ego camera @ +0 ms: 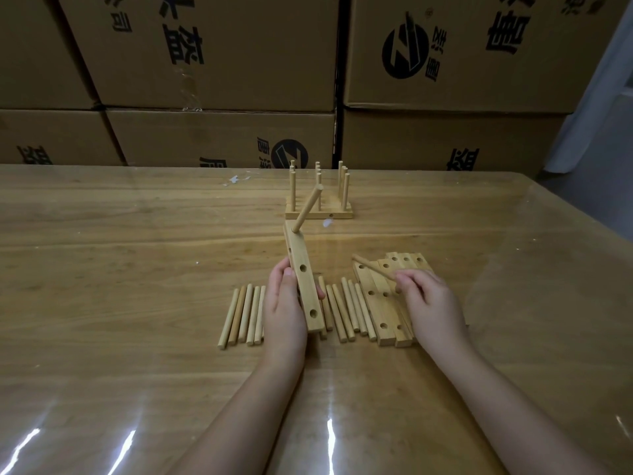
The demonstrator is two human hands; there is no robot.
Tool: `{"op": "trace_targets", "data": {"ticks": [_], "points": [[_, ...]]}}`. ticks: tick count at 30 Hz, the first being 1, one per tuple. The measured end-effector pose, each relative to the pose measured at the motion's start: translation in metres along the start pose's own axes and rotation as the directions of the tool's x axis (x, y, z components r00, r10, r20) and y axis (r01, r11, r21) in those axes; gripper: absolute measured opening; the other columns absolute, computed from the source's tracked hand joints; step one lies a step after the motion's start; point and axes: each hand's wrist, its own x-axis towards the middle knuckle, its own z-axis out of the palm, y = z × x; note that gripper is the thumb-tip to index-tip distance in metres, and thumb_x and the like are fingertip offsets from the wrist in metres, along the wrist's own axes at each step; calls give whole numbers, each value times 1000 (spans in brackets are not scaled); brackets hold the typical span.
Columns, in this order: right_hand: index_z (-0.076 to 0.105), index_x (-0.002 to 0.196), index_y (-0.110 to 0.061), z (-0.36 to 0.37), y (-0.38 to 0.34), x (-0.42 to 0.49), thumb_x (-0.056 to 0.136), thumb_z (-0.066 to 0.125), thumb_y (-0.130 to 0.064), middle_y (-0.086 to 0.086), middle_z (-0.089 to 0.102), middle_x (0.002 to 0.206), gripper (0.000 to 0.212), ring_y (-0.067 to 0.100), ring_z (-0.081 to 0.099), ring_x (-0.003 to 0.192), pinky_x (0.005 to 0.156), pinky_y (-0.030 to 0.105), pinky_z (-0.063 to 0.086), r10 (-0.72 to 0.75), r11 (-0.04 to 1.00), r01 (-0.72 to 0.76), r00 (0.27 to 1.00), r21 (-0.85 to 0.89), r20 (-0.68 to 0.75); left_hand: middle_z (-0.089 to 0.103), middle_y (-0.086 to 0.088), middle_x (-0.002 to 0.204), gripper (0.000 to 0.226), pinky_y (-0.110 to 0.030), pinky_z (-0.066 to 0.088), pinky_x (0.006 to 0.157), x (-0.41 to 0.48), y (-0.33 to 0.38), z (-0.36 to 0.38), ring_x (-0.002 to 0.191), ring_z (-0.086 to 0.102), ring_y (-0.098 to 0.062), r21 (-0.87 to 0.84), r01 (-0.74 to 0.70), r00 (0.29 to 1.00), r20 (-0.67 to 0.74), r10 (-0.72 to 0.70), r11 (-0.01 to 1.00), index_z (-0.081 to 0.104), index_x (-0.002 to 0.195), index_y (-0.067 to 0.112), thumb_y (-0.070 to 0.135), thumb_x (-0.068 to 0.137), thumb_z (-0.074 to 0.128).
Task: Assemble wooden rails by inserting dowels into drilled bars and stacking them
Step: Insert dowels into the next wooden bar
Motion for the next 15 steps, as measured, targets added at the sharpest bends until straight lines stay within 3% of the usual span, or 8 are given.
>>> {"op": "trace_targets", "data": {"ticks": [2,4,7,10,15], "points": [[58,73,-34,-2,-6,-1,96,46,-23,-6,62,77,28,5,52,75,63,8,37,31,985,-28,999,172,-12,65,3,65,25,-27,47,61,0,0,0,60,59,-5,17,-13,1000,4,13,1000,54,109,37,27,103,33],[52,68,-35,-3,-9,-2,97,43,-23,5,67,86,33,11,57,84,69,10,39,7,973,1,999,233,-34,64,4,63,25,-20,48,55,-1,0,0,57,59,-4,22,-25,999,21,24,999,55,110,35,26,103,33],[53,71,-34,-3,-13,-5,97,43,-22,2,66,87,30,11,57,89,74,24,40,-55,967,68,997,246,-59,65,4,63,25,-18,48,53,-2,-1,1,58,60,-4,57,-49,998,50,46,997,55,114,32,25,103,34],[61,85,-28,-1,-13,-6,95,49,-17,-11,59,81,19,1,52,85,76,20,39,-112,959,123,992,254,-60,67,5,66,24,-21,50,56,-6,-2,3,62,63,-7,109,-105,988,121,91,989,53,113,37,27,103,35],[66,96,-23,2,-16,-9,89,59,-12,-14,57,88,15,3,50,92,75,8,38,-219,957,225,974,181,-55,67,3,70,22,-21,50,59,-7,-3,4,67,64,-9,134,-138,982,144,118,981,51,114,37,28,103,34]]}}
